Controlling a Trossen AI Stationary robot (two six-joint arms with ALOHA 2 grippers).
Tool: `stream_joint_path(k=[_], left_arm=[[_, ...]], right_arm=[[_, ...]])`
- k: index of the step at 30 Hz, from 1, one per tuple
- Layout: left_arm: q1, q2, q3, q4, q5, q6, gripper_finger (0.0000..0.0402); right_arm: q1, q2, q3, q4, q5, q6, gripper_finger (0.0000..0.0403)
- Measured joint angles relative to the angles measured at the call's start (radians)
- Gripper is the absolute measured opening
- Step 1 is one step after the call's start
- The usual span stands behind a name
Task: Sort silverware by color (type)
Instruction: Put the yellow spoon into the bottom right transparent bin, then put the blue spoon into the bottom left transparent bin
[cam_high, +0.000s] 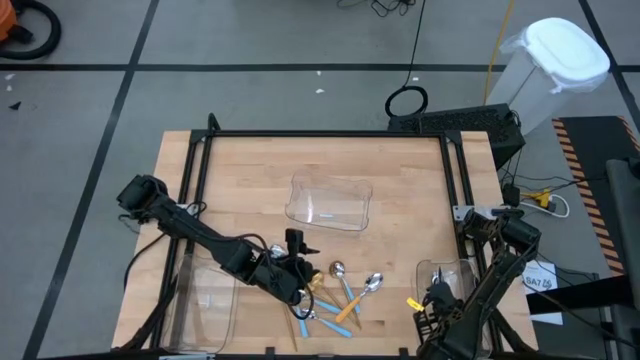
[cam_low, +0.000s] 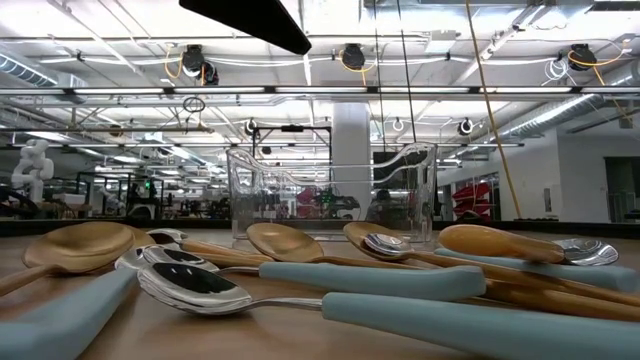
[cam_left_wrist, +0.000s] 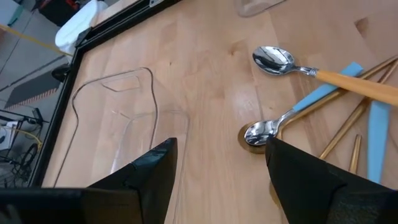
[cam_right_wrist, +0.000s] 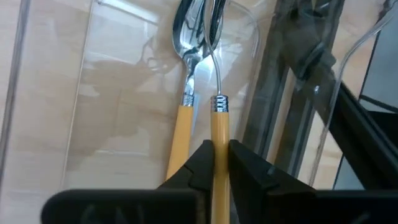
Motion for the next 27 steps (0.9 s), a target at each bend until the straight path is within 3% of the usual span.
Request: stream_joint_path(k=[16,27], left_arm=[[-0.018,0.000,0.000,-0.009,0.022,-0.021,0.0243],[-0.018,0.000,0.000,-0.030,0.022,-0.024,0.0243]], right_arm=[[-0.001,0.001,0.013,0.023,0.018,-0.022,0.0128],[-0.001,-0.002,0.217,-0.040,0.249,-0.008,0.0135]])
